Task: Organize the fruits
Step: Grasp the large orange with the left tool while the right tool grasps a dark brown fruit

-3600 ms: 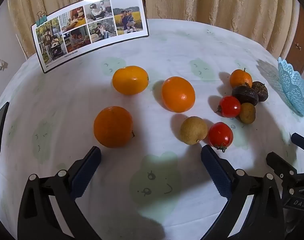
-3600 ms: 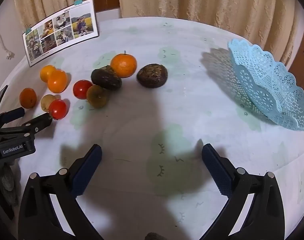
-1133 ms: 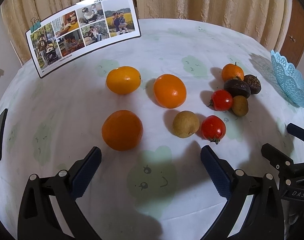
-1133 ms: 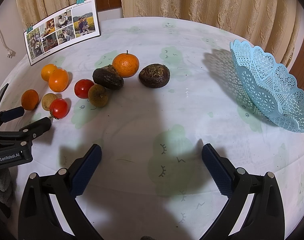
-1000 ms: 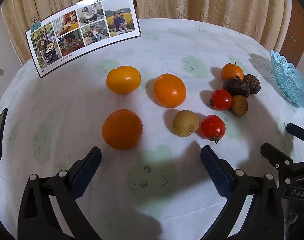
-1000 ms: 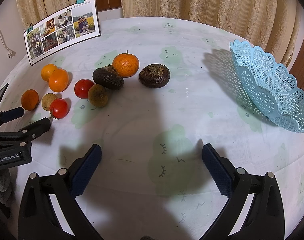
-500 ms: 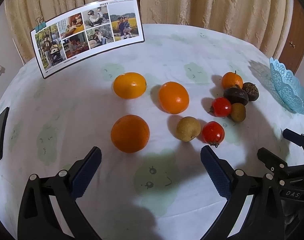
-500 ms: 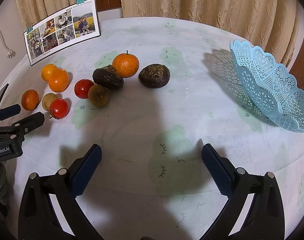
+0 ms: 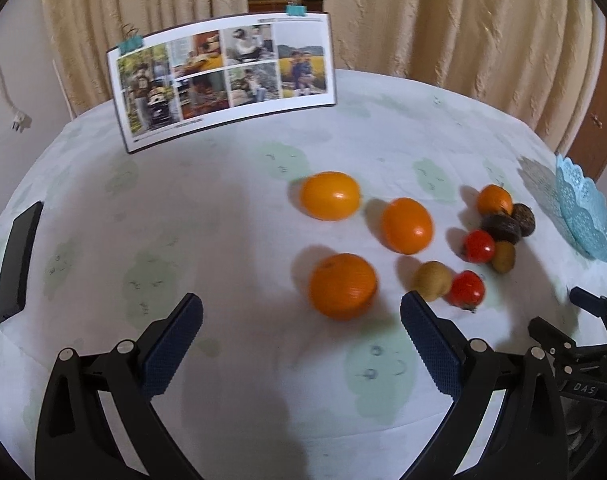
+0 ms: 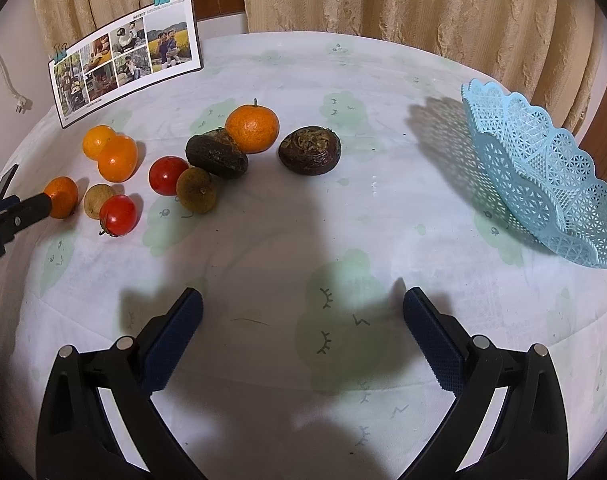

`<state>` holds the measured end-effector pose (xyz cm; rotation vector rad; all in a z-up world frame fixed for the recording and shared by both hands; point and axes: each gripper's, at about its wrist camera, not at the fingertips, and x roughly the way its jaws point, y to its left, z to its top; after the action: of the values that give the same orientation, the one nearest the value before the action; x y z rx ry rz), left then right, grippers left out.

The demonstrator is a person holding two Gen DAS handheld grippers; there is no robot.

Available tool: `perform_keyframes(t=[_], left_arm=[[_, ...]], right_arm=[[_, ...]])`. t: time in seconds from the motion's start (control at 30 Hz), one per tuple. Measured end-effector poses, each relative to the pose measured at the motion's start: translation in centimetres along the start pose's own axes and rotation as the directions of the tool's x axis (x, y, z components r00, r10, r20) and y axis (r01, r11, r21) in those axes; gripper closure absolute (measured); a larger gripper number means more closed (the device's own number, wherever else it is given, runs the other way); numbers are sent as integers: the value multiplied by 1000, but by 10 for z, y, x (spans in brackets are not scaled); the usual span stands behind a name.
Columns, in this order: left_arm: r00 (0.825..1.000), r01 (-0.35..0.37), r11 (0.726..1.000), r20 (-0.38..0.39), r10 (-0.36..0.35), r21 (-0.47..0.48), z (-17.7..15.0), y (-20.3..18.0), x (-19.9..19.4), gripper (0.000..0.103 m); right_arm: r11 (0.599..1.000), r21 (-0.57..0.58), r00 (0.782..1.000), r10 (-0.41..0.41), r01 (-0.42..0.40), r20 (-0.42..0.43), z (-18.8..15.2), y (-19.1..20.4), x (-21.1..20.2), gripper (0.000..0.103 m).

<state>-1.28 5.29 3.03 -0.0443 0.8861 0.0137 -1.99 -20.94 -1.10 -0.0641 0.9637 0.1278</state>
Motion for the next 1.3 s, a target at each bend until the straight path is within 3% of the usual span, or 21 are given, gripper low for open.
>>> perform_keyframes(t=[0.2, 0.47, 0.67, 0.73, 0.9, 1.03, 1.07, 1.13, 1.3], left_arm=[[1000, 17, 1000, -5, -17, -7, 1, 8, 5, 5], [1000, 26, 998, -5, -26, 57, 6, -6, 16, 6], [993, 106, 993, -50, -104, 52, 5, -10, 31, 31], [994, 106, 993, -38, -104, 59, 5, -11, 30, 43], [989, 148, 987, -30, -146, 57, 5, -11, 27, 63], [991, 131, 989, -11, -131, 68, 6, -12, 22, 63], [992, 129, 989, -7, -128, 68, 6, -12, 20, 63], [992, 126, 990, 2, -127, 66, 6, -11, 17, 64], [992, 120, 991, 27, -122, 61, 7, -7, 9, 64]], right_arm=[[1000, 0, 1000, 0, 0, 0, 0, 0, 1, 2], [1000, 19, 1000, 9, -9, 10, 0, -3, -2, 2], [991, 109, 995, 63, -71, 71, 9, -20, -15, 2], [988, 129, 992, 71, -83, 100, 16, -24, -21, 2], [984, 142, 985, 87, -108, 147, 32, -29, -26, 2], [992, 90, 986, 74, -89, 151, 48, -24, -18, 3], [994, 77, 987, 71, -83, 145, 53, -23, -14, 6], [995, 67, 990, 70, -79, 123, 59, -22, -3, 21], [996, 85, 995, 29, -37, 96, 69, -30, 17, 27]])
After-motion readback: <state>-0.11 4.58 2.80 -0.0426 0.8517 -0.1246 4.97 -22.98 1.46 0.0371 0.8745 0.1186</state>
